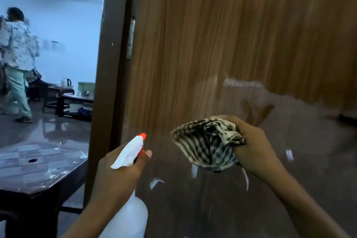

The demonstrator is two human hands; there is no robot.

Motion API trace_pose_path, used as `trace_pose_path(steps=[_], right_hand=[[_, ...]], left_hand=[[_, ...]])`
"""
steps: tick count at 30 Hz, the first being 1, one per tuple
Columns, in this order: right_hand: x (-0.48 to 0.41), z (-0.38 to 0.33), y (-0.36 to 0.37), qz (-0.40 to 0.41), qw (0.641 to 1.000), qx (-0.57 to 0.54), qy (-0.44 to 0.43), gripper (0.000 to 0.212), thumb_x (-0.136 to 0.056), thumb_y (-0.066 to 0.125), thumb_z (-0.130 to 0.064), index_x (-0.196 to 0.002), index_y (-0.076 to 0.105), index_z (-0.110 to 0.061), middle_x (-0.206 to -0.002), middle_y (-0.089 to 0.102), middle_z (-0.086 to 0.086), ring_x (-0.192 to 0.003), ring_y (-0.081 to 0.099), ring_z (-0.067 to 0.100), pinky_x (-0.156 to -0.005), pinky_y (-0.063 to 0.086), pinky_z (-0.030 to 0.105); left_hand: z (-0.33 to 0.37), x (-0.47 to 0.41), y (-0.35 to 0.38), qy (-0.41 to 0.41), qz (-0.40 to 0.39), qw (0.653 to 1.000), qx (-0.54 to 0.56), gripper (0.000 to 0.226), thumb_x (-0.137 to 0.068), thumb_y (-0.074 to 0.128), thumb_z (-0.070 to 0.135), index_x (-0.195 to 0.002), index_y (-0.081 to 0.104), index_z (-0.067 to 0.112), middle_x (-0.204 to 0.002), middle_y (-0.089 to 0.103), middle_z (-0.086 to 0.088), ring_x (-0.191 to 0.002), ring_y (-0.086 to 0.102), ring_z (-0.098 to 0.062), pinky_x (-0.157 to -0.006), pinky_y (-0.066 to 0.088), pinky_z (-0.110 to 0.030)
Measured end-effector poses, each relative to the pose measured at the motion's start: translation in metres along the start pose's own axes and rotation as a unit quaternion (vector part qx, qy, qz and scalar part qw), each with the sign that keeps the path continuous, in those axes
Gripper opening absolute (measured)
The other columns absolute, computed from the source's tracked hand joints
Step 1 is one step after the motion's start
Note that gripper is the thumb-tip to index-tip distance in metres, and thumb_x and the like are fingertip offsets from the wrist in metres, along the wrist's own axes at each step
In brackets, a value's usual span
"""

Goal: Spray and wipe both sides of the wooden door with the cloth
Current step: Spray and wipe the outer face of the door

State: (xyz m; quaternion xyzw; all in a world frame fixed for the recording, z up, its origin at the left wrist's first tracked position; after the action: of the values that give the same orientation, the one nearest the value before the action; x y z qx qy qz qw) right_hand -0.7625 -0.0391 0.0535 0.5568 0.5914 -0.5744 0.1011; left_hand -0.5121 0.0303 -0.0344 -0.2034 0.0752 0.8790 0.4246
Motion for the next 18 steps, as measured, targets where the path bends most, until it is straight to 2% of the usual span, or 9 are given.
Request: trace_pose_path(steps=[2, 4, 5, 6, 8, 9, 11, 15, 18], right_hand=[[-0.005, 0.0, -0.014, 0.143, 0.99, 0.015, -0.011, 0.076, -0.072, 0.061, 0.018, -0.118, 0.064, -0.042, -0.105, 0.07, -0.024, -0.101, 0.063, -0.005, -0.086, 0.049, 0.012], [-0.014, -0.007, -0.022, 0.304, 0.947, 0.097, -0.04, 0.064, -0.077, 0.065, 0.009, -0.131, 0.063, -0.025, -0.121, 0.068, -0.001, -0.106, 0.063, 0.013, -0.092, 0.05, 0.027], [-0.019, -0.006, -0.018, 0.353, 0.924, 0.132, -0.059, 0.055, -0.083, 0.062, -0.001, -0.135, 0.061, -0.018, -0.128, 0.064, 0.007, -0.112, 0.061, 0.02, -0.094, 0.049, 0.031], [-0.029, -0.004, -0.009, 0.356, 0.916, 0.167, -0.081, 0.049, -0.089, 0.057, -0.013, -0.138, 0.058, -0.015, -0.138, 0.058, 0.012, -0.122, 0.057, 0.026, -0.1, 0.047, 0.036], [-0.048, 0.01, 0.025, 0.256, 0.925, 0.26, -0.111, 0.057, -0.092, 0.047, -0.031, -0.147, 0.047, -0.017, -0.155, 0.037, 0.017, -0.143, 0.036, 0.034, -0.112, 0.036, 0.054], [-0.054, 0.025, 0.045, 0.197, 0.919, 0.323, -0.115, 0.062, -0.091, 0.049, -0.034, -0.151, 0.04, -0.019, -0.16, 0.027, 0.017, -0.148, 0.026, 0.035, -0.113, 0.03, 0.06], [-0.059, 0.049, 0.063, 0.127, 0.891, 0.423, -0.109, 0.074, -0.09, 0.058, -0.042, -0.155, 0.03, -0.022, -0.164, 0.015, 0.015, -0.151, 0.014, 0.035, -0.115, 0.023, 0.062], [-0.065, 0.048, 0.05, 0.124, 0.877, 0.443, -0.138, 0.082, -0.089, 0.05, -0.058, -0.157, 0.025, -0.021, -0.165, 0.013, 0.014, -0.152, 0.013, 0.033, -0.117, 0.019, 0.061], [-0.076, 0.041, 0.032, 0.195, 0.888, 0.412, -0.057, 0.083, -0.089, 0.049, -0.059, -0.157, 0.023, -0.019, -0.164, 0.015, 0.016, -0.151, 0.014, 0.035, -0.12, 0.01, 0.06]], left_hand=[[0.008, 0.002, 0.001, -0.005, 0.007, 1.0, -0.007, 0.047, -0.077, 0.071, 0.031, -0.122, 0.057, 0.025, -0.121, 0.06, 0.002, -0.098, 0.051, -0.011, -0.09, 0.043, -0.031], [0.013, 0.0, 0.001, -0.005, 0.02, 1.0, -0.012, 0.049, -0.075, 0.072, 0.032, -0.12, 0.057, 0.02, -0.122, 0.062, -0.003, -0.095, 0.053, -0.013, -0.086, 0.046, -0.032], [0.015, 0.001, 0.001, -0.005, 0.022, 1.0, -0.005, 0.048, -0.074, 0.072, 0.032, -0.118, 0.058, 0.02, -0.12, 0.063, -0.005, -0.094, 0.055, -0.015, -0.085, 0.047, -0.032], [0.016, 0.002, 0.001, -0.009, 0.027, 1.0, 0.0, 0.048, -0.074, 0.073, 0.032, -0.117, 0.059, 0.019, -0.118, 0.064, -0.006, -0.093, 0.056, -0.017, -0.085, 0.048, -0.034], [0.017, 0.004, -0.001, -0.017, 0.038, 0.999, -0.003, 0.048, -0.073, 0.073, 0.029, -0.117, 0.059, 0.013, -0.115, 0.064, -0.011, -0.094, 0.057, -0.02, -0.088, 0.048, -0.038], [0.018, 0.005, -0.003, -0.021, 0.046, 0.999, -0.005, 0.048, -0.073, 0.074, 0.026, -0.116, 0.06, 0.01, -0.114, 0.064, -0.013, -0.094, 0.057, -0.022, -0.09, 0.047, -0.04], [0.019, 0.005, -0.007, -0.032, 0.056, 0.998, -0.014, 0.047, -0.073, 0.074, 0.021, -0.115, 0.059, 0.004, -0.112, 0.063, -0.017, -0.094, 0.056, -0.027, -0.091, 0.045, -0.041], [0.018, 0.001, -0.012, -0.042, 0.053, 0.996, -0.055, 0.045, -0.074, 0.074, 0.025, -0.112, 0.06, 0.004, -0.104, 0.063, -0.015, -0.094, 0.057, -0.027, -0.094, 0.044, -0.042], [0.016, -0.001, -0.013, -0.035, 0.067, 0.996, -0.041, 0.041, -0.071, 0.077, 0.018, -0.106, 0.063, 0.001, -0.096, 0.065, -0.016, -0.088, 0.059, -0.031, -0.091, 0.045, -0.041]])
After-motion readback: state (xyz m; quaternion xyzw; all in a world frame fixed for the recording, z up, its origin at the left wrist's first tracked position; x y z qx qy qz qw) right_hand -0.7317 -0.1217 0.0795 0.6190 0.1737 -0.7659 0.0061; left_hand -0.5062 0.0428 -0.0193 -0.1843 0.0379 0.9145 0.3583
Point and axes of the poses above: each hand's wrist, its own x-axis away from the middle knuckle, its own y-axis out of the palm, z = x × y, the point moved 5 cm from there along -x, towards the middle knuckle
